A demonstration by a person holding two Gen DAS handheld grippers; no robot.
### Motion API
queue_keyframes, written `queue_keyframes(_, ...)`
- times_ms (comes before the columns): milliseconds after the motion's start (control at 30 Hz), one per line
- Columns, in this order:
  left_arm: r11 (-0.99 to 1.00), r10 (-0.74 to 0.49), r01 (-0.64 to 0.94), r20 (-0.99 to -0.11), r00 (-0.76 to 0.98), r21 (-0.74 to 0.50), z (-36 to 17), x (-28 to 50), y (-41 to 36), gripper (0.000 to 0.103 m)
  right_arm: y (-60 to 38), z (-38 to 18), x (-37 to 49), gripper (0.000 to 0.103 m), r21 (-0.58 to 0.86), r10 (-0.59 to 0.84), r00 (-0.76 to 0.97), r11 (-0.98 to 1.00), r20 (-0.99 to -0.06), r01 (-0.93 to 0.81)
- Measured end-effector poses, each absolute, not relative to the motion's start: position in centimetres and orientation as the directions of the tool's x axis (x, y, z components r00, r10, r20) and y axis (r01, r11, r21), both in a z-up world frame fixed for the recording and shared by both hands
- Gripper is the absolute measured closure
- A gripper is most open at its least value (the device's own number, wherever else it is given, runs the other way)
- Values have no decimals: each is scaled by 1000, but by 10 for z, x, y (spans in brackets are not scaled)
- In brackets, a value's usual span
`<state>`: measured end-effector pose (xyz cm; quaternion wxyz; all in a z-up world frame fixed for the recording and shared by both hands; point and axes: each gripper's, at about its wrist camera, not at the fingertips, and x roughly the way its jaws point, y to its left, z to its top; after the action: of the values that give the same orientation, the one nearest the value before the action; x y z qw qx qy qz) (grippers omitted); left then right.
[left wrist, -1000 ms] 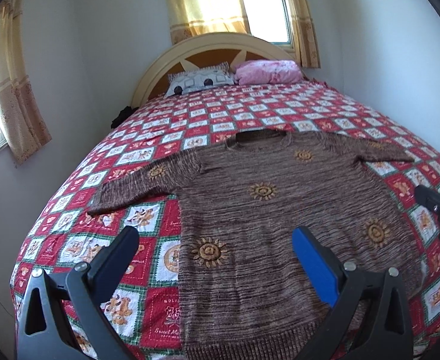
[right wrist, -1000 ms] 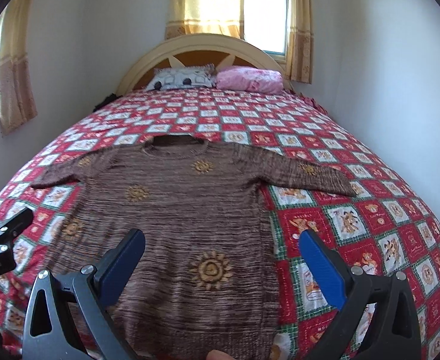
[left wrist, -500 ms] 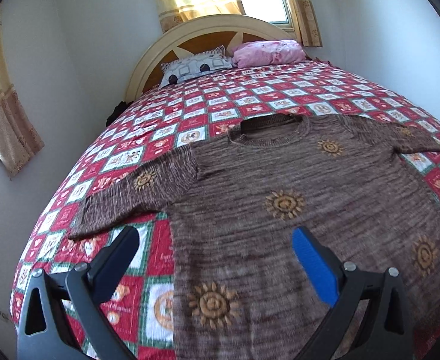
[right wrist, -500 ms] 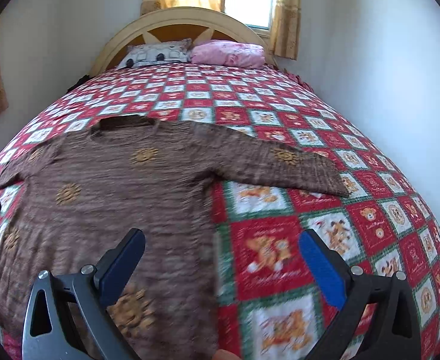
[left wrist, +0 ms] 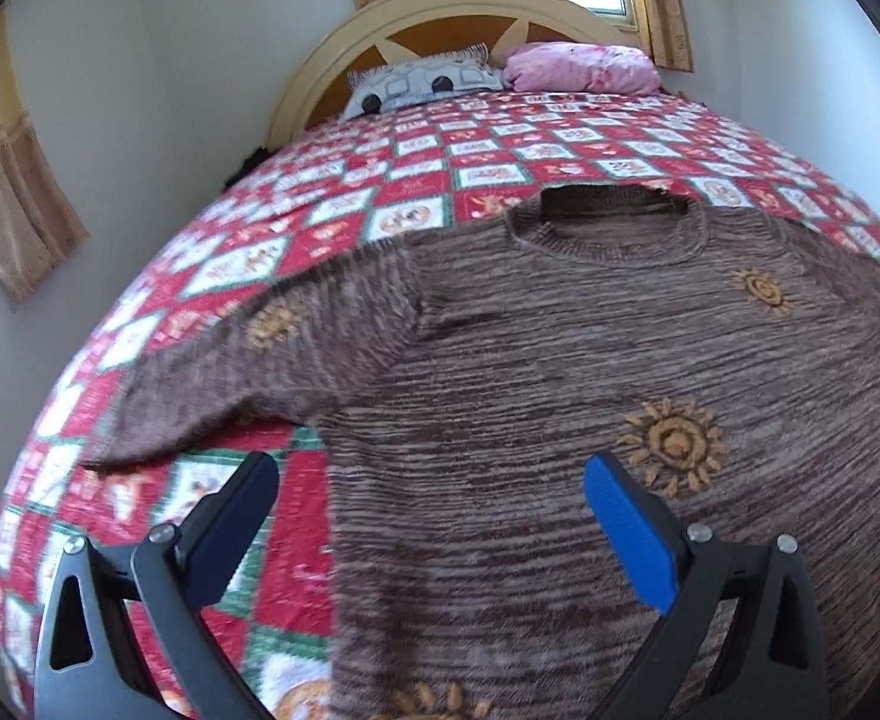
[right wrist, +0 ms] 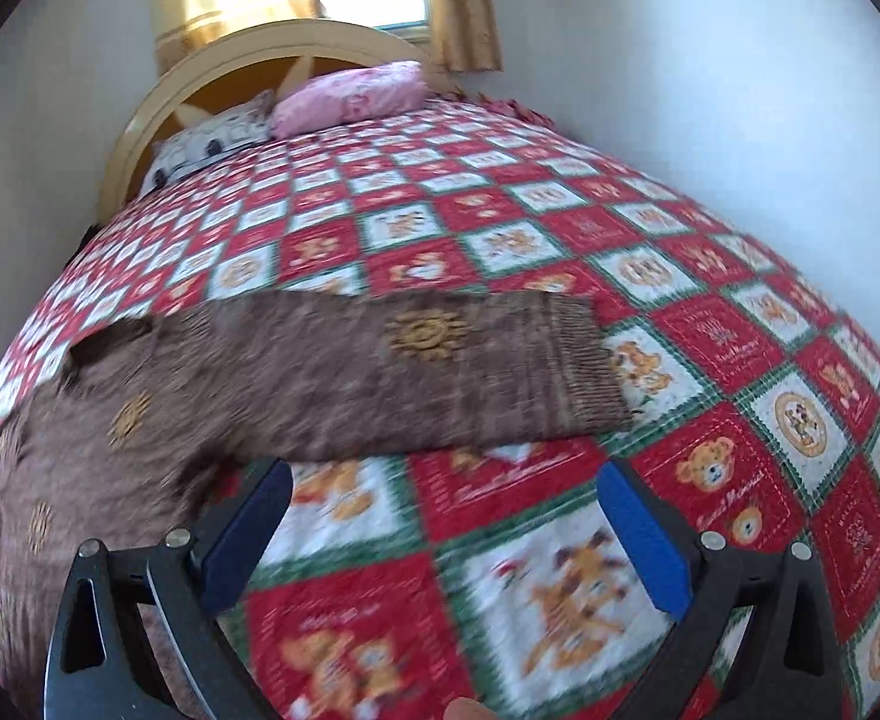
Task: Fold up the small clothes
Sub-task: 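Move the right gripper to the sweater's side and grasp the sleeve edge, then fold the grasped side over toward the collar with the right gripper, release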
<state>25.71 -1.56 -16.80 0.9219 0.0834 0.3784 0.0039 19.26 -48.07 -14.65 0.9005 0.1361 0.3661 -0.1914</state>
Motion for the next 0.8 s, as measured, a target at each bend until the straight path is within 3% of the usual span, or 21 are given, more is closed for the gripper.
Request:
queue_keyframes(100,991,51,55,-714,699,124,-174,263,-14,0,-507,-153,197,4,141,-246,639,859,-729,492)
queue_keyframes(167,991,48,57,-725,687,119,-180,267,-13,0,-522,-158,201,13,161,-240,626,843,-742,514)
queue_keyframes(500,994,26,69,-783,622,88,-200,279,-11,0,-564,-180,219,34,182,-242,570,789,-785,586)
queue_keyframes(533,994,25,70,-783,622,87,-200,279,-11,0,-561,-180,222,38,180,-240,571,794,-785,581)
queue_keyframes(667,994,18,74,-790,613,80,-202,281,-11,0,-552,-182,238,78,145,-233,560,824,-795,548)
queue_keyframes(800,995,-7,80,-802,598,51,-204,283,-8,0,-544,-175,248,88,166,-205,575,834,-792,526)
